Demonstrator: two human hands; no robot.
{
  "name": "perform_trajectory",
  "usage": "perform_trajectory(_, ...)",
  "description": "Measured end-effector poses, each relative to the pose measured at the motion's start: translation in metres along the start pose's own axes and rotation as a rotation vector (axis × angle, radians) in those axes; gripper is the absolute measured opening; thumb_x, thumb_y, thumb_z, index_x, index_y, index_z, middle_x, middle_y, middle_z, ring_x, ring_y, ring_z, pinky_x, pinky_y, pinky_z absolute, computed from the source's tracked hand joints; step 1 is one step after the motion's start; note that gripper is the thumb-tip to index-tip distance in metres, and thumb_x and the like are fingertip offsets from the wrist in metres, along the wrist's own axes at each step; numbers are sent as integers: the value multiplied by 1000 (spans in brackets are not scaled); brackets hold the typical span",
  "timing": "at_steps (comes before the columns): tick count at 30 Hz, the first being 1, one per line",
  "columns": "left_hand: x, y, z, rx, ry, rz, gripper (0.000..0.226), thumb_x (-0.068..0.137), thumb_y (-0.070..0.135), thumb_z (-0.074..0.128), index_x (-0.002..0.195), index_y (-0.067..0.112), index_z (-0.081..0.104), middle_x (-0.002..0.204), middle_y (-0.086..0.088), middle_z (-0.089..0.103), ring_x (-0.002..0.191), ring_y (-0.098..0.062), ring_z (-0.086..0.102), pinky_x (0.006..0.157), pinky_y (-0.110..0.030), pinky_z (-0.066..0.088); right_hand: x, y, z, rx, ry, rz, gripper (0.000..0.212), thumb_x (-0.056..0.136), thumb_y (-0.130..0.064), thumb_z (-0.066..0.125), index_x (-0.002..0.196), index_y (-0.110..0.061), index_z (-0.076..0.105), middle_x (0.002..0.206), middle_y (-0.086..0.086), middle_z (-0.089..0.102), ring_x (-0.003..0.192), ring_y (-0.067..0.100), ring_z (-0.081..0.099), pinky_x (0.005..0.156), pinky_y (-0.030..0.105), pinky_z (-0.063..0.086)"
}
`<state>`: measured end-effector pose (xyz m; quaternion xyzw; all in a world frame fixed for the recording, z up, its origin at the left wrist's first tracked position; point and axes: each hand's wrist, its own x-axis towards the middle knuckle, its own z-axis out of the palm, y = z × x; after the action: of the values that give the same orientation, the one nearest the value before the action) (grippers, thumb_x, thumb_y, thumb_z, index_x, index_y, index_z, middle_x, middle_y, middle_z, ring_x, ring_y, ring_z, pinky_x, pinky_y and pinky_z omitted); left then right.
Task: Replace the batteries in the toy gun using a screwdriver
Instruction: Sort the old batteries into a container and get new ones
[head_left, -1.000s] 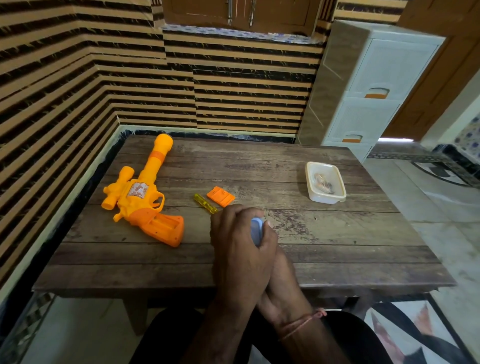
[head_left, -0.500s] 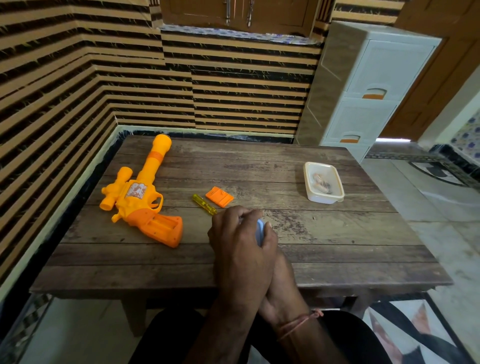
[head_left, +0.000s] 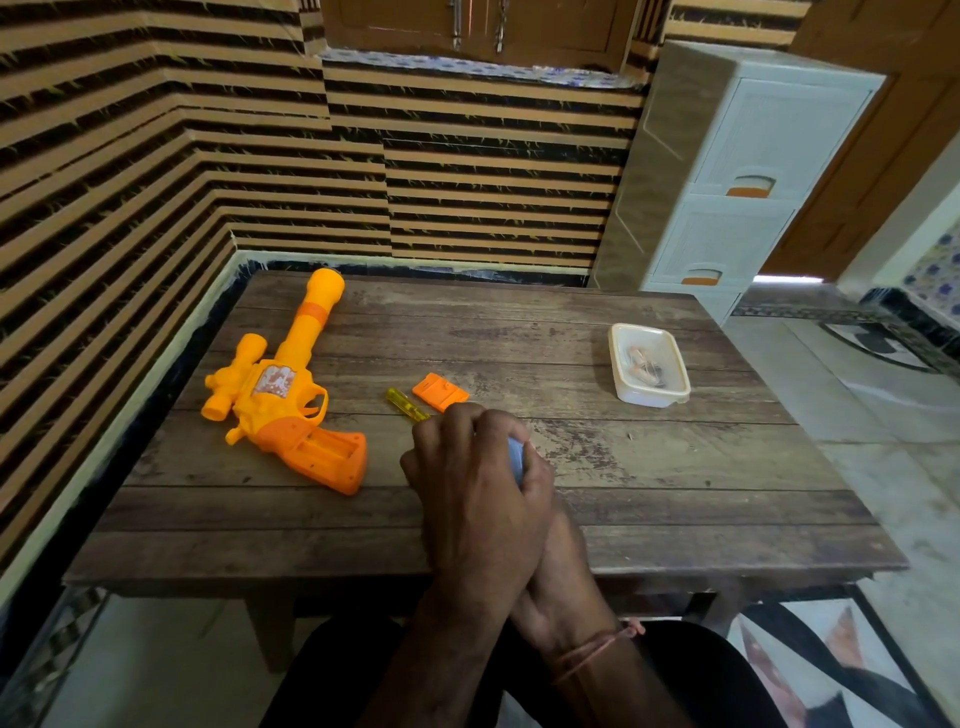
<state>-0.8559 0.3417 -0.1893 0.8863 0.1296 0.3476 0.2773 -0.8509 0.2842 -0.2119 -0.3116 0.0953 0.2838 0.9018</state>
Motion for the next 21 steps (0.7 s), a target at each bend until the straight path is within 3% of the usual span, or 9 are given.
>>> perform_trajectory(3, 1, 4, -2, -6, 23, 49, 14, 77, 32, 61, 87, 24, 58, 96, 2, 55, 95, -23, 44, 77, -42, 40, -1, -1, 0, 13, -11, -2, 36, 101, -34, 40, 100, -8, 65, 86, 11, 65, 80, 20, 63, 67, 30, 54)
perform_trajectory(6, 4, 7, -6, -119, 43, 47, 17, 76, 31, 64, 90, 22, 61, 100, 2, 54, 99, -23, 47, 82, -43, 43, -1, -5, 2, 22, -44, -1, 38, 103, -35, 36, 113, -7, 59, 98, 13, 64, 92, 22, 62, 78, 32, 52)
perform_trajectory(9, 10, 7, -11, -361, 85, -53, 26, 75, 28, 71, 99, 19, 65, 105, 3, 54, 102, -17, 54, 90, -25, 44, 6, -9, 3, 68, -71, -22, 46, 104, -41, 38, 125, -4, 54, 113, 16, 63, 107, 24, 61, 92, 35, 49)
perform_trajectory(12, 16, 7, -17, -458, 154, -113, 34, 71, 36, 73, 98, 17, 63, 104, 2, 54, 98, -7, 56, 88, -9, 39, 13, -12, -1, 120, -74, 5, 65, 99, -52, 46, 137, 0, 46, 132, 20, 54, 126, 30, 51, 106, 40, 38)
perform_trajectory(15, 17, 7, -20, -496, 196, -132, 38, 68, 40, 73, 96, 18, 60, 104, -1, 54, 97, -10, 56, 87, -16, 43, 21, -16, -13, 131, -27, 4, 69, 100, -53, 40, 143, 1, 40, 145, 26, 43, 137, 37, 40, 115, 46, 31)
perform_trajectory(17, 24, 3, -19, -686, 223, -288, 43, 62, 37, 81, 93, 20, 56, 100, -4, 60, 91, -13, 62, 81, -23, 49, 26, -19, -19, 124, 22, -29, 67, 101, -52, 40, 144, 0, 39, 148, 27, 39, 139, 41, 35, 114, 53, 30)
perform_trajectory(19, 33, -9, -16, -1048, 204, -529, 47, 56, 24, 86, 90, 19, 52, 91, -1, 62, 81, -10, 66, 75, -25, 52, 25, -25, -19, 149, 44, -72, 72, 88, -55, 62, 138, -4, 49, 141, 23, 47, 131, 38, 44, 112, 57, 31)
perform_trajectory(21, 37, -31, -12, -1349, 133, -733, 41, 60, 18, 82, 88, 16, 52, 85, 0, 62, 86, -13, 67, 91, -32, 52, 21, -33, -20, 139, 60, -92, 65, 73, -57, 75, 116, -9, 66, 111, 16, 63, 102, 30, 61, 98, 48, 46)
